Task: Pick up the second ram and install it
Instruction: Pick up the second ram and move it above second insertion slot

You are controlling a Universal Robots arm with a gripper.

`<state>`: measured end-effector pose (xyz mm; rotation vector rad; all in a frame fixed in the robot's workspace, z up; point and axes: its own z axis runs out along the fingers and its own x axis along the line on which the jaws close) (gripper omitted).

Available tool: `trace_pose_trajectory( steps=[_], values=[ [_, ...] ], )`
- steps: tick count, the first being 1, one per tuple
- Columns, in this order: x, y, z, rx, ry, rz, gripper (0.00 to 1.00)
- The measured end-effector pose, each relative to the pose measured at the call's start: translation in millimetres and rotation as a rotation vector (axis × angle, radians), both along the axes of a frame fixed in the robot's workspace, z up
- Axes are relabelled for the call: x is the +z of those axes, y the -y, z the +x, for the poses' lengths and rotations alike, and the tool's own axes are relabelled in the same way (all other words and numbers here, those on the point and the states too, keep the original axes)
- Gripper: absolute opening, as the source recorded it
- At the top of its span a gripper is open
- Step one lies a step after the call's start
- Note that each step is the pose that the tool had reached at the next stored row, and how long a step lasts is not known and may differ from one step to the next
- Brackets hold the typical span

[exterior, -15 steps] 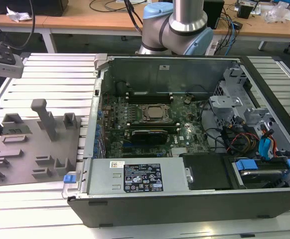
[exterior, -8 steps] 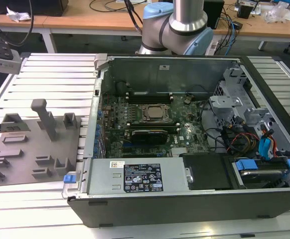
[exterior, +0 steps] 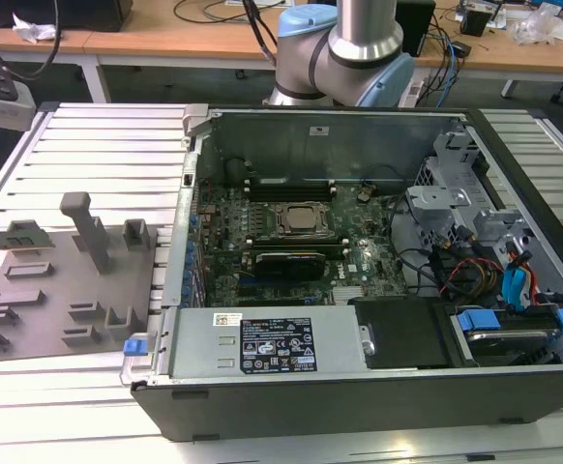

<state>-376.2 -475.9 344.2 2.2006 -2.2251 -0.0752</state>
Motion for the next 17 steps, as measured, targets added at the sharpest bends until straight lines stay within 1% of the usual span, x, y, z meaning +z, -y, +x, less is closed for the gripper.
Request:
trace_pose_trajectory(
  steps=[10,12,13,17],
  values=[
    [9.7,0.0,0.0,0.000,0.0001,0.0010,0.14],
    [13.3,0.0,0.0,0.000,0.0001,0.0013,0.14],
    [17.7,0.0,0.0,0.000,0.0000,0.0014,0.14],
    [27.4,0.0,0.0,0.000,0.0000,0.0013,0.14]
  ],
)
